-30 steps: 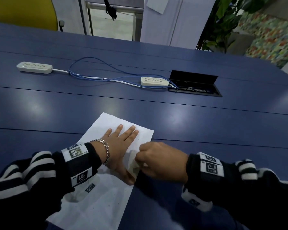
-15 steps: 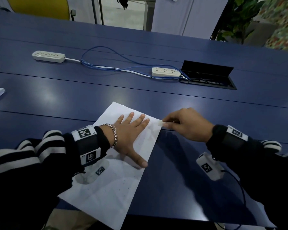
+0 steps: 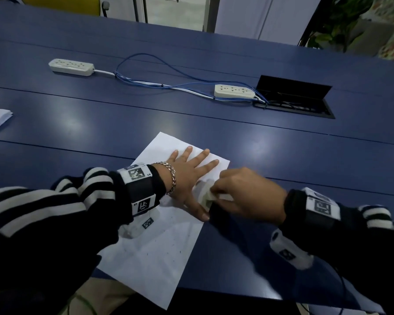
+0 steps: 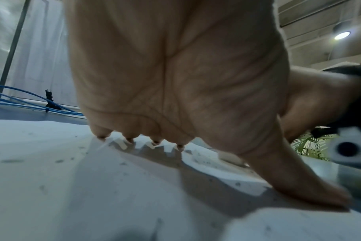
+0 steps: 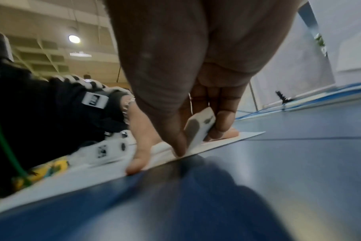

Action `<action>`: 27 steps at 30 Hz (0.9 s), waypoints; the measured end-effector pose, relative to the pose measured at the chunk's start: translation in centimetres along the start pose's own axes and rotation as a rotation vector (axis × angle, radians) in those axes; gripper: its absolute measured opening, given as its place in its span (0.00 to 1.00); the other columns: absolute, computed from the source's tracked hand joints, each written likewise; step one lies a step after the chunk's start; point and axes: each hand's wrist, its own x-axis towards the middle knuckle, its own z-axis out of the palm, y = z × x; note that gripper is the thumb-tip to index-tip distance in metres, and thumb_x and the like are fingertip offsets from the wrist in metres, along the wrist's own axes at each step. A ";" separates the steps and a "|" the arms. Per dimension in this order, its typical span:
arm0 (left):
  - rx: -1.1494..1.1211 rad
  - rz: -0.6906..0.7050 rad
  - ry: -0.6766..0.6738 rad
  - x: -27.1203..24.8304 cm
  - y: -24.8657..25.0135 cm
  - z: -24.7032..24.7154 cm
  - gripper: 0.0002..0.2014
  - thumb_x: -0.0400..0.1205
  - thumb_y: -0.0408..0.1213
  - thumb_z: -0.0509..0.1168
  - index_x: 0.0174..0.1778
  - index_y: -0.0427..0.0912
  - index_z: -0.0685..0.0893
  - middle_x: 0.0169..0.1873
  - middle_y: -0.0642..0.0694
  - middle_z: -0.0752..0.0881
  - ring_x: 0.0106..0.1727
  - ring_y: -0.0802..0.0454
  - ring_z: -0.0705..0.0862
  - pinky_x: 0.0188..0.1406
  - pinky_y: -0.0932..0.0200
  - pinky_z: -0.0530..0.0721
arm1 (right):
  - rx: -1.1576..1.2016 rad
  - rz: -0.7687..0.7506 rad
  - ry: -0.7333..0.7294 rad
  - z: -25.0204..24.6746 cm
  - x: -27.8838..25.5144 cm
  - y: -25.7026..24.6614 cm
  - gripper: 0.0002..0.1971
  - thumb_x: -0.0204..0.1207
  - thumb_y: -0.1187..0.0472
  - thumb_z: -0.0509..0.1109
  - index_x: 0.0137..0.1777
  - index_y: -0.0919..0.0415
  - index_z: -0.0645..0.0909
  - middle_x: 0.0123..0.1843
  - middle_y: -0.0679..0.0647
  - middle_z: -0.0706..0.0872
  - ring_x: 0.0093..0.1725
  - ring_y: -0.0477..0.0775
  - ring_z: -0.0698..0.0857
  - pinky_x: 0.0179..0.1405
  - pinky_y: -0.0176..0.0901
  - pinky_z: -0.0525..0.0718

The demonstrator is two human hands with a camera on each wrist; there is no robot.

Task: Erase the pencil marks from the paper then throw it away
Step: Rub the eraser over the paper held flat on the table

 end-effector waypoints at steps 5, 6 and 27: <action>0.000 -0.022 -0.036 0.1 0.0 -0.2 0.77 0.53 0.88 0.68 0.86 0.66 0.25 0.89 0.54 0.26 0.89 0.33 0.28 0.86 0.24 0.37 | -0.058 0.142 0.085 -1.7 2.1 3.3 0.16 0.79 0.43 0.66 0.56 0.52 0.87 0.45 0.48 0.82 0.47 0.57 0.84 0.47 0.53 0.84; -0.002 -0.031 -0.044 0.1 -0.1 -0.3 0.77 0.52 0.88 0.68 0.86 0.67 0.25 0.88 0.54 0.25 0.89 0.32 0.28 0.86 0.24 0.37 | -0.075 0.153 0.098 -1.7 2.2 3.3 0.15 0.80 0.44 0.67 0.56 0.53 0.87 0.45 0.48 0.82 0.47 0.58 0.84 0.47 0.53 0.83; -0.009 -0.080 -0.054 0.2 0.0 -0.2 0.78 0.47 0.90 0.66 0.82 0.73 0.22 0.87 0.54 0.22 0.87 0.30 0.25 0.85 0.23 0.36 | -0.067 0.083 0.043 -2.6 1.6 2.5 0.13 0.79 0.44 0.67 0.51 0.51 0.87 0.42 0.46 0.80 0.45 0.56 0.84 0.44 0.50 0.82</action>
